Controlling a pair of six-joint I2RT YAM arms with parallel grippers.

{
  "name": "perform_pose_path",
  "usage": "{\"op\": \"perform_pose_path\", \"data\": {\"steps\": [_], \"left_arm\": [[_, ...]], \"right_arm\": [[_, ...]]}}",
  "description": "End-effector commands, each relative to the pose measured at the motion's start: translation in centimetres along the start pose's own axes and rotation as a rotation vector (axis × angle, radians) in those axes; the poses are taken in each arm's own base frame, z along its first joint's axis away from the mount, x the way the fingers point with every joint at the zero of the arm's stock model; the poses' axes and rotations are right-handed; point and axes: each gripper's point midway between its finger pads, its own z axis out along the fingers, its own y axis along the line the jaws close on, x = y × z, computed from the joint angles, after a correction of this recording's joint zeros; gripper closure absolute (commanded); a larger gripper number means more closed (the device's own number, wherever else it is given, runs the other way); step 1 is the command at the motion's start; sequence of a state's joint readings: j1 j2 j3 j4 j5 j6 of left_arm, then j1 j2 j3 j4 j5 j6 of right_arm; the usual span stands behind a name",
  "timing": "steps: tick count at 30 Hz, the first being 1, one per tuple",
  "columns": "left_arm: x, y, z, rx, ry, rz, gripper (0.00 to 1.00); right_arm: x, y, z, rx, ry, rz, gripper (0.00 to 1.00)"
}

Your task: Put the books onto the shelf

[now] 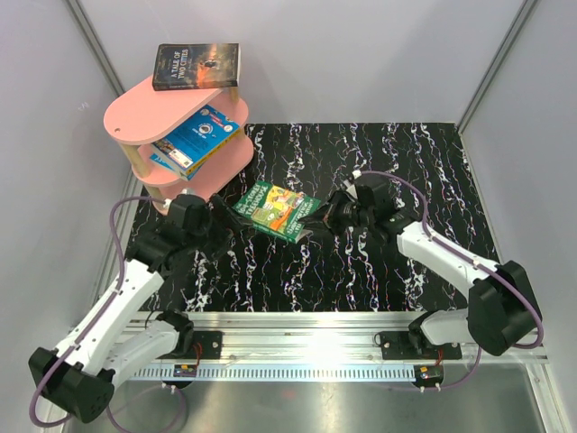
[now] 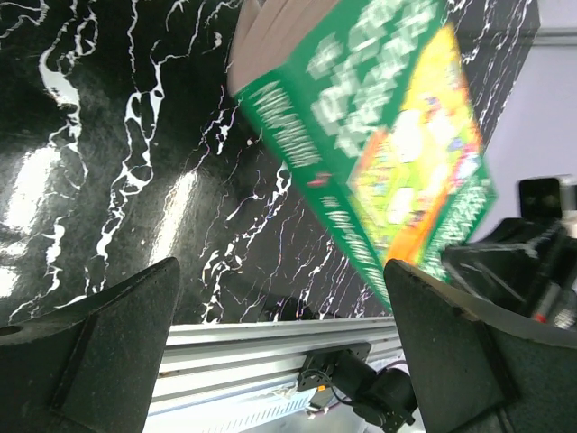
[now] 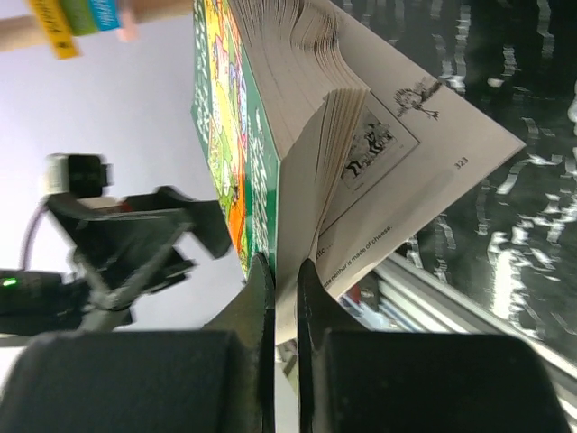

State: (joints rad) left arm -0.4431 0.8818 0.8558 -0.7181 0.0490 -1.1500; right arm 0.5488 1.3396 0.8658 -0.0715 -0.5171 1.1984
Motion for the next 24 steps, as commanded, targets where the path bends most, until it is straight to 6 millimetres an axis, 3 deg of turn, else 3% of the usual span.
{"op": "perform_pose_path", "data": {"steps": [1, 5, 9, 12, 17, 21, 24], "left_arm": [[-0.4, -3.1, 0.0, 0.091, 0.006, 0.010, 0.01], [-1.2, -4.7, 0.5, 0.103, -0.015, 0.013, 0.01], [-3.4, -7.2, -0.6, 0.142, -0.095, 0.006, 0.01], [-5.6, -9.3, -2.2, 0.192, -0.196, -0.002, 0.01], [-6.3, -12.3, -5.3, 0.307, -0.211, -0.022, 0.01], [-5.9, -12.8, -7.3, 0.358, -0.205, -0.037, 0.01], [-5.8, -12.4, -8.5, 0.355, -0.208, -0.042, 0.01]], "right_arm": [[0.1, 10.2, -2.9, -0.300, -0.019, -0.078, 1.00], [1.2, 13.2, -4.1, -0.388, 0.031, -0.081, 1.00], [2.6, 14.8, -5.0, -0.414, 0.082, -0.103, 1.00], [3.2, 15.0, -5.9, -0.413, 0.072, -0.108, 1.00], [3.2, 12.6, -6.1, -0.356, 0.027, -0.072, 1.00], [2.7, 12.1, -5.8, -0.354, 0.004, -0.042, 1.00], [2.4, 12.7, -5.7, -0.368, -0.004, -0.043, 1.00]]}}
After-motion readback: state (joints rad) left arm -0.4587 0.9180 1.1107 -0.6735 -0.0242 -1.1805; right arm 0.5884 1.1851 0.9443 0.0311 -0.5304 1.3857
